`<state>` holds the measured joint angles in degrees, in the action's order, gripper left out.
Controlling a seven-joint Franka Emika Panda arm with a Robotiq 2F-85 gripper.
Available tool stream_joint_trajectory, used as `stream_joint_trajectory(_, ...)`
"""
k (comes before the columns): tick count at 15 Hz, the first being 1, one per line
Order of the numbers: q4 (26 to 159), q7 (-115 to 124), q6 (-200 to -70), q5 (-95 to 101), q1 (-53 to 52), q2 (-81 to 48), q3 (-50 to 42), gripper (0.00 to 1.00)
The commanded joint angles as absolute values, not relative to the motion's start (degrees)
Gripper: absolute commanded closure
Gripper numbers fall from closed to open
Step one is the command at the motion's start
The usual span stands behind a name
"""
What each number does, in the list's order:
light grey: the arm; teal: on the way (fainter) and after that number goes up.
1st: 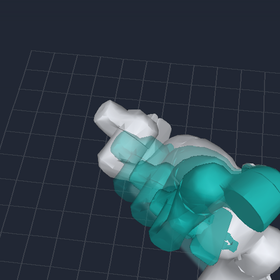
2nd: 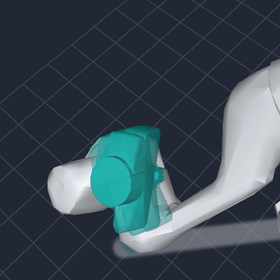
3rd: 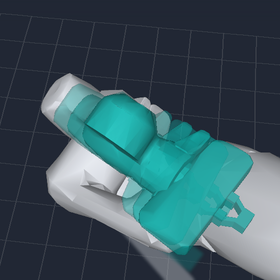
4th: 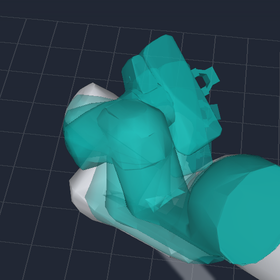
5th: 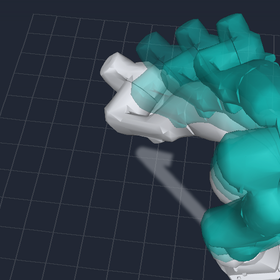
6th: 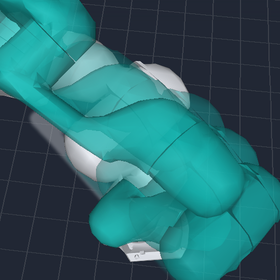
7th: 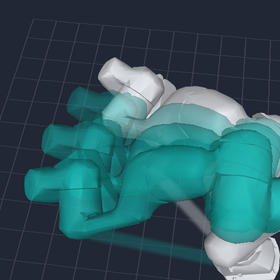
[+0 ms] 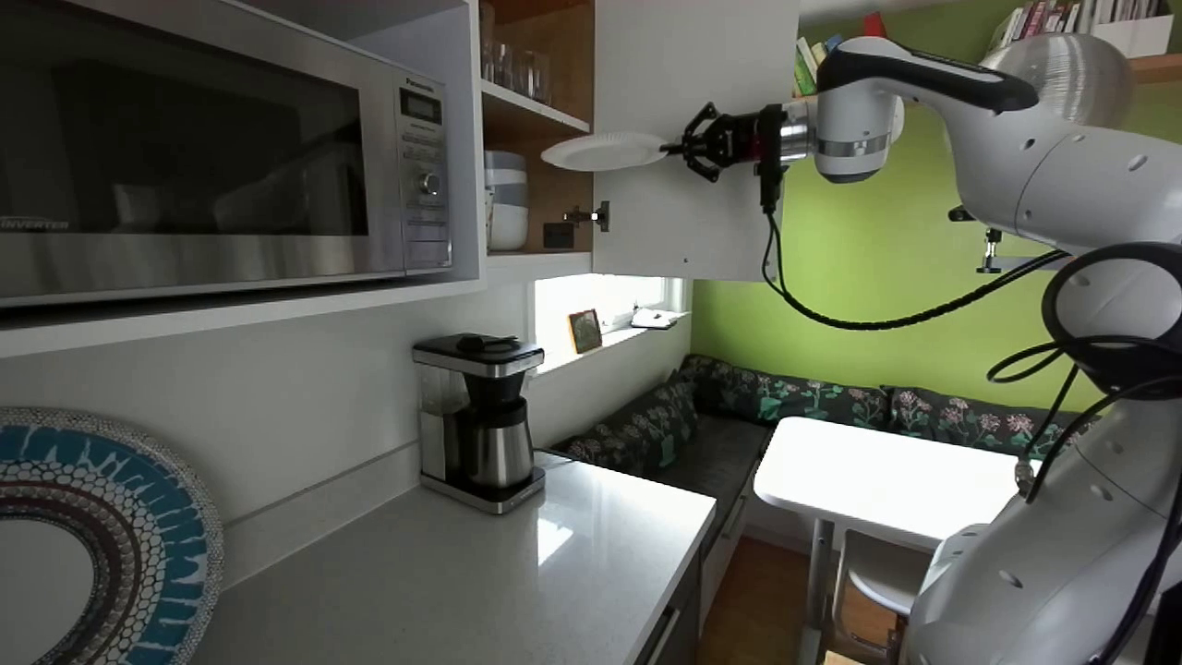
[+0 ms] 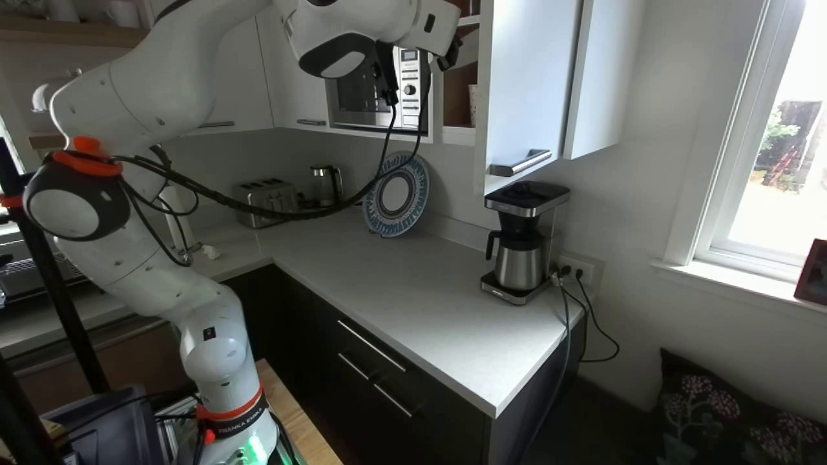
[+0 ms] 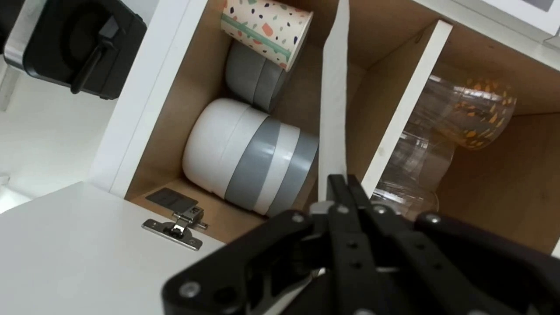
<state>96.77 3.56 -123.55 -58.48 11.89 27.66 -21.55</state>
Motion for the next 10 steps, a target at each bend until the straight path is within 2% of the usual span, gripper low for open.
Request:
stream_joint_trajectory(1,96.5,5.9,-123.3,-61.6,10.9,26.1,-21.3,1.0)
stream_joint_trajectory(10,94.2,7.2,-122.8,-69.0,9.4,19.9,-19.6,1.0)
